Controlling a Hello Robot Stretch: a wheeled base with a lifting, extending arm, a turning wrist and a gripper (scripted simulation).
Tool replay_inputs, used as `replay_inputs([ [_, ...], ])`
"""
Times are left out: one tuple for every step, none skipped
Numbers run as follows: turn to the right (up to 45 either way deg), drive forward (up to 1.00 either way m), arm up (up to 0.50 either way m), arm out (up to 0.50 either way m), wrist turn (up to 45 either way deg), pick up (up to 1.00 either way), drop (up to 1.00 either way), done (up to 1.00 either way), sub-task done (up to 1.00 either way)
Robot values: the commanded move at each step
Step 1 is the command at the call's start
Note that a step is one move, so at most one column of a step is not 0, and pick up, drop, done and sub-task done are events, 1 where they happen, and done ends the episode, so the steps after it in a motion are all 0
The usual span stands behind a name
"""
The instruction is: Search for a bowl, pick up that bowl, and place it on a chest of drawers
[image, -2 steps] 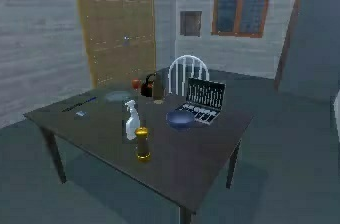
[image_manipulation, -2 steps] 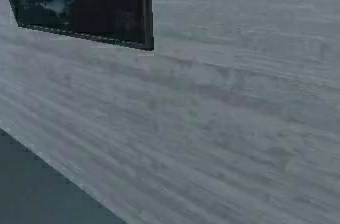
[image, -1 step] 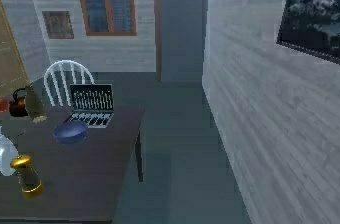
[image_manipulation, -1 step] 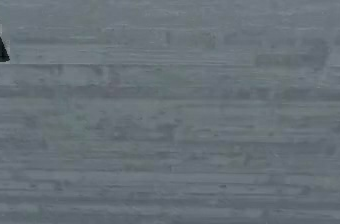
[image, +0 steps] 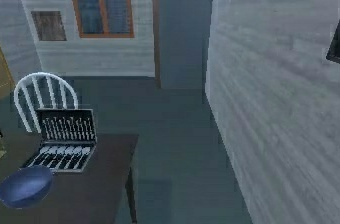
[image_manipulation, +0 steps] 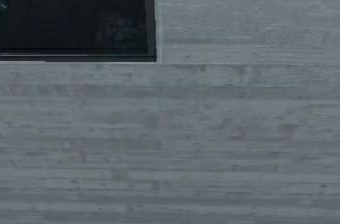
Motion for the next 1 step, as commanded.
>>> replay_inputs([
  [3.0, 0.00, 0.00, 0.00, 0.0, 0.00, 0.00, 0.00, 0.00],
])
